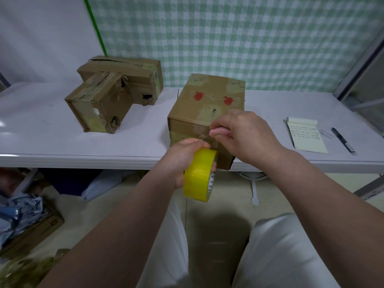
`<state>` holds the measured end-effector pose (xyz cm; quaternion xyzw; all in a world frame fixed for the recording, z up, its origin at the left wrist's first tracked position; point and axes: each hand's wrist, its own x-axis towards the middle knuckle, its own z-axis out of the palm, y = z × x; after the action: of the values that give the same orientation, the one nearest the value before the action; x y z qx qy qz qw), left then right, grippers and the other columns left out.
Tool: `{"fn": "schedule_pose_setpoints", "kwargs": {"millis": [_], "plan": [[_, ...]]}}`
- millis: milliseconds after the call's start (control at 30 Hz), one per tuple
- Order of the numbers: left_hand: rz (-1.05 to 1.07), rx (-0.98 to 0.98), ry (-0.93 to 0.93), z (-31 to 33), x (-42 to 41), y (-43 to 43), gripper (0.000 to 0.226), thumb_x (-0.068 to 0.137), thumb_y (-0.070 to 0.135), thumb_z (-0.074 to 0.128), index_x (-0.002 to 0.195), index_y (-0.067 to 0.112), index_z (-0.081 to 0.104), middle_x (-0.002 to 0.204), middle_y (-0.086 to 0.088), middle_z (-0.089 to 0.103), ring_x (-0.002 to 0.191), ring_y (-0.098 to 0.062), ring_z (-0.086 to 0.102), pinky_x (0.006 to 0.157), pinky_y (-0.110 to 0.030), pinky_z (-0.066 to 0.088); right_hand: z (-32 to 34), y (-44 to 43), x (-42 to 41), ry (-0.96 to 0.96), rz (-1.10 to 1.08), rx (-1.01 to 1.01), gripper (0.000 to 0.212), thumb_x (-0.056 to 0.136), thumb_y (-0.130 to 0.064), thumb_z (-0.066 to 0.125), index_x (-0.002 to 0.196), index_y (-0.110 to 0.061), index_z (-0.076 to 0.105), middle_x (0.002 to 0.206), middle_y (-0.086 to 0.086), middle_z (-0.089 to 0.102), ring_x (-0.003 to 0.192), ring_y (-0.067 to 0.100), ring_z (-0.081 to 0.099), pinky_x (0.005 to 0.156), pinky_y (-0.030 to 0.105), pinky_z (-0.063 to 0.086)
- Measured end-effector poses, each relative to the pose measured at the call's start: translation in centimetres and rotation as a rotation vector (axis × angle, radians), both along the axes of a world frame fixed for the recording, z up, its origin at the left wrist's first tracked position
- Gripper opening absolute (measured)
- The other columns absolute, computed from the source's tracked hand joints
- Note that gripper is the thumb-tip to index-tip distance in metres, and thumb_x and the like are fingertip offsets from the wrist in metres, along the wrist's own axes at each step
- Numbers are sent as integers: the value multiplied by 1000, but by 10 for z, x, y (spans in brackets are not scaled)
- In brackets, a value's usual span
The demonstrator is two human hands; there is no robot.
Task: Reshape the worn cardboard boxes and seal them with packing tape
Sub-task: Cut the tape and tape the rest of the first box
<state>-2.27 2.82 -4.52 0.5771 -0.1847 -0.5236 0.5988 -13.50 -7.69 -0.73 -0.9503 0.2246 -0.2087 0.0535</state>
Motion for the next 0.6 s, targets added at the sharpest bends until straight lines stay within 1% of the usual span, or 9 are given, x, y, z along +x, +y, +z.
{"fn": "schedule_pose_setpoints", "kwargs": {"millis": [67, 167, 267, 367, 500, 600], "plan": [[3, 0, 1, 0, 0, 1, 10, 91, 12, 57, 97, 5, 59, 65, -19, 64, 54, -28, 62, 59, -36, 55, 1, -2, -3, 12, -6, 10, 18, 94, -31, 57, 100, -23, 72, 88, -6, 54, 81, 17, 53, 67, 31, 42], [7, 10, -1, 1, 0, 2, 12, 90, 12, 59, 100, 5, 58, 61, -16, 64, 50, -26, 62, 54, -34, 55, 3, -4, -6, 32, -9, 7, 19, 95, -33, 56, 103, -23, 71, 85, -10, 46, 78, 11, 44, 66, 28, 36], [-3, 19, -1, 4, 0, 3, 20, 90, 11, 60, 108, 4, 57, 60, -15, 64, 49, -25, 62, 51, -33, 56, 3, -5, -7, 47, -10, 3, 21, 95, -34, 56, 105, -23, 70, 86, -10, 46, 79, 10, 43, 67, 27, 35], [-7, 34, -33, 5, 0, 6, 18, 91, 12, 59, 107, 5, 59, 54, -9, 65, 46, -21, 63, 46, -29, 55, 3, -4, -7, 50, -7, 9, 21, 95, -34, 56, 104, -22, 70, 87, -9, 48, 79, 11, 44, 67, 28, 38], [-1, 43, -44, 6, 0, 7, 16, 91, 13, 59, 104, 6, 60, 55, -8, 66, 47, -19, 64, 46, -29, 54, 5, -2, -8, 50, -2, 22, 21, 95, -34, 56, 104, -22, 70, 91, -7, 53, 82, 13, 48, 71, 31, 43], [16, 42, -51, 6, 0, 7, 16, 90, 13, 59, 104, 6, 60, 56, -8, 66, 47, -20, 64, 46, -28, 53, 5, -2, -7, 44, -1, 24, 20, 96, -33, 55, 102, -22, 70, 90, -8, 51, 82, 13, 48, 71, 30, 41]]}}
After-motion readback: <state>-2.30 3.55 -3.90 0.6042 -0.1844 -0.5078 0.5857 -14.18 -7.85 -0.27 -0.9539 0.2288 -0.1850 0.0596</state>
